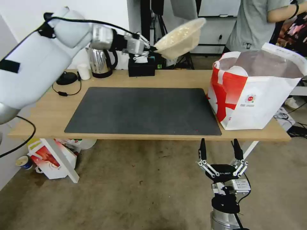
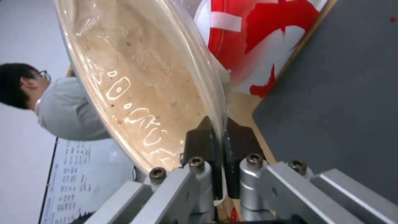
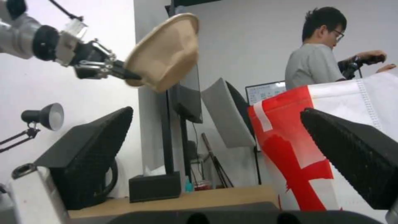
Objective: Pick up the trash from the table and place it into the takeout bag.
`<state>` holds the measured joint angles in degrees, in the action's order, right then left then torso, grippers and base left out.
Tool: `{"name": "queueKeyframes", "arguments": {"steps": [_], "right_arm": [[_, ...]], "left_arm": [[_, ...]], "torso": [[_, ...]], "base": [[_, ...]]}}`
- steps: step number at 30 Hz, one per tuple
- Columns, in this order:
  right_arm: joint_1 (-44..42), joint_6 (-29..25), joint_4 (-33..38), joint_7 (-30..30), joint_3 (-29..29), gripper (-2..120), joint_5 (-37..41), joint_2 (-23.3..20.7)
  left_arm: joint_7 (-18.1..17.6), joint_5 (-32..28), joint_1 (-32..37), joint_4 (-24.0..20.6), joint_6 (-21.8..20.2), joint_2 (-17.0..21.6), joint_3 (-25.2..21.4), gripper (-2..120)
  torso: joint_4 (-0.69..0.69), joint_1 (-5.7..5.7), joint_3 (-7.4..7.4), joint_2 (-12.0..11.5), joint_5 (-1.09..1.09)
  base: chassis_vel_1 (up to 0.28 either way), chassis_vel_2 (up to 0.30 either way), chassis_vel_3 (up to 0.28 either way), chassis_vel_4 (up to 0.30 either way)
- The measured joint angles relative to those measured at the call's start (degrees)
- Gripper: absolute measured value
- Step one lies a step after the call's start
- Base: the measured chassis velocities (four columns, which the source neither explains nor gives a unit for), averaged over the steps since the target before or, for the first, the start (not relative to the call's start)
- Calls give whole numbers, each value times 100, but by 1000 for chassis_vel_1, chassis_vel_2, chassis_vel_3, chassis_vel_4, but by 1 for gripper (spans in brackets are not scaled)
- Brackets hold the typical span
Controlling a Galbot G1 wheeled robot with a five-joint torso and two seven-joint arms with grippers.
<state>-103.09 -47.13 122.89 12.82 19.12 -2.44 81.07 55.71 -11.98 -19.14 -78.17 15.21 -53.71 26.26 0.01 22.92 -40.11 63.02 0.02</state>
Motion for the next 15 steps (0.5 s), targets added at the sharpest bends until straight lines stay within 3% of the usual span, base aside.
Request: {"name": "queueKeyframes", "arguments": {"steps": [15], "right_arm": [[0,0,0,0,0,100,0,0]], "left_arm": [[35,216,-479,669,23,-1164,286,1]], "torso": [[-2,0,0,0,0]], "base": [[0,0,0,0]]}}
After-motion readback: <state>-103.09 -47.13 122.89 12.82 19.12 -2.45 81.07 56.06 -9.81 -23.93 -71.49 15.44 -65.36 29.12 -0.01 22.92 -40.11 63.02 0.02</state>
